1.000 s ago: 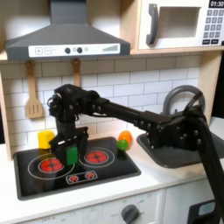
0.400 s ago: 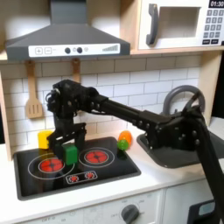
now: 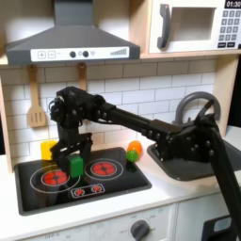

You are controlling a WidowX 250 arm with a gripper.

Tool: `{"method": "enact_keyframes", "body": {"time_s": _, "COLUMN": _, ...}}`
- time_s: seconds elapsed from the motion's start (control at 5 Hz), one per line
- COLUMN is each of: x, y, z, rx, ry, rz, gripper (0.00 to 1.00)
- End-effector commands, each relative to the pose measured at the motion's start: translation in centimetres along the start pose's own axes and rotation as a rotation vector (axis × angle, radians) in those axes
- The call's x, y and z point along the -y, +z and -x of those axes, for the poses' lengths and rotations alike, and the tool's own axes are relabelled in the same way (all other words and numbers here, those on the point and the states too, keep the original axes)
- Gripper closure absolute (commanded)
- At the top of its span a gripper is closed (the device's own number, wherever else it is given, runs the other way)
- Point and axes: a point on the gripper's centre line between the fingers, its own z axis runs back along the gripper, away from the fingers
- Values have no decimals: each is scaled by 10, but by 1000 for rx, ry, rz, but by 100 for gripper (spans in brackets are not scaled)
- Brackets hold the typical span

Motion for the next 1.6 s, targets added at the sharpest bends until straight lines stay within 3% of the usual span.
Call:
{"method": "enact_keyframes", "body": {"time_s": 0.0, "x": -1, "y": -1, "z": 0, "rx": 1, "ry": -9, "rz": -1, "gripper": 0}}
{"method": "enact_keyframes", "body": {"time_s": 0.2, "x": 0, "y": 0, "z": 0, "rx": 7, "ry": -16, "rz": -2, "gripper": 72}}
{"method": "enact_keyframes", "body": {"time_s": 0.4, "x": 0, "y": -1, "z": 0, "rx": 4, "ry": -19, "rz": -1, "gripper": 100}}
{"method": "enact_keyframes", "body": {"time_s": 1.0, "x": 0, "y": -1, "z": 1, "rx": 11, "ry": -24, "rz": 0, "gripper": 100}}
{"method": "enact_keyframes", "body": {"time_s": 1.4, "x": 6, "y": 4, "z": 2, "rx": 12, "ry": -36, "rz": 21, "gripper": 100}}
